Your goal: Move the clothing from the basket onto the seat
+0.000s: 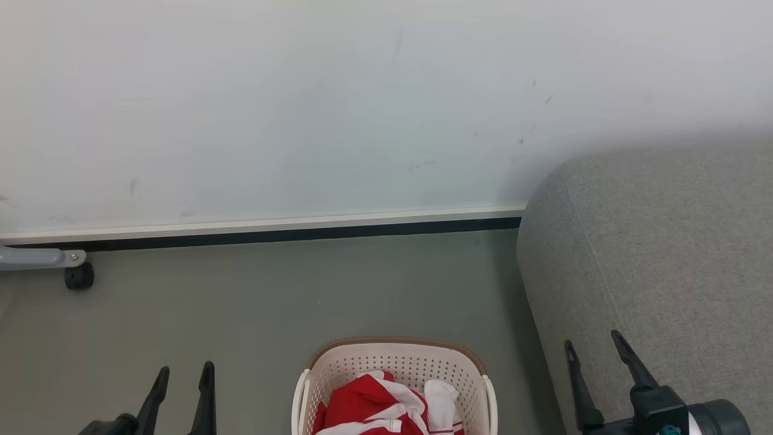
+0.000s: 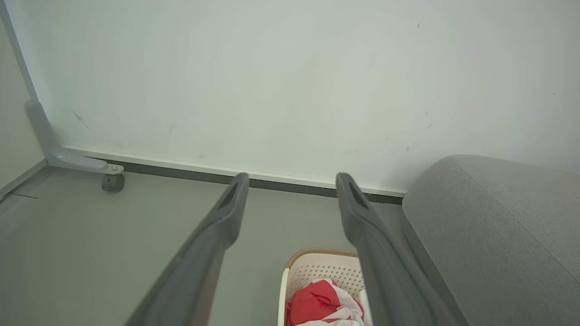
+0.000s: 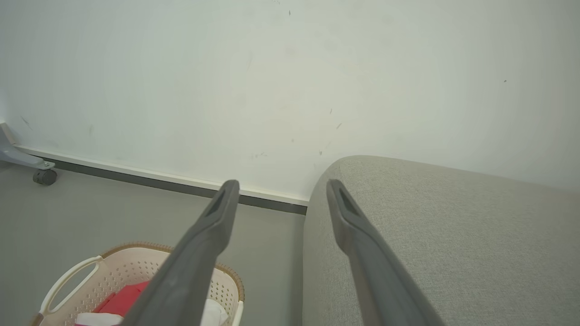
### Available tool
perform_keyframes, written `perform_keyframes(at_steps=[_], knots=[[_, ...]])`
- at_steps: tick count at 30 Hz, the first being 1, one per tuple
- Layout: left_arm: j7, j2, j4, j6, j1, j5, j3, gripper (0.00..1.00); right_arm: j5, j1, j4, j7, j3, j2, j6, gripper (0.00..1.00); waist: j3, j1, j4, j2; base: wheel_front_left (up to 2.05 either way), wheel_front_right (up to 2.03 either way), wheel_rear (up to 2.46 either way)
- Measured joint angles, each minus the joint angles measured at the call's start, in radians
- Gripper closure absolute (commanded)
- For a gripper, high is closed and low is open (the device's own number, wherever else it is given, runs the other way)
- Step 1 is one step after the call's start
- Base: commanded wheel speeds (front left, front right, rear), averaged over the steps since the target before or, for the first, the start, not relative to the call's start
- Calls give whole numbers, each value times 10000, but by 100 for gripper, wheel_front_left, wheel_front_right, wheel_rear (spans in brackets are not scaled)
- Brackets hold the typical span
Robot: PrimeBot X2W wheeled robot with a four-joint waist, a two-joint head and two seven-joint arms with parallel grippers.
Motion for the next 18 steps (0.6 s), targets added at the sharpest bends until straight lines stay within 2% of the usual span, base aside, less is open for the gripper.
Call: perform_keyframes(at_steps=[18], knots=[[0,-71,-73,-161,9,188,221,0,155,88,-326,-2,-251,190,-2,0,203,0,-55,0,0,0,0]])
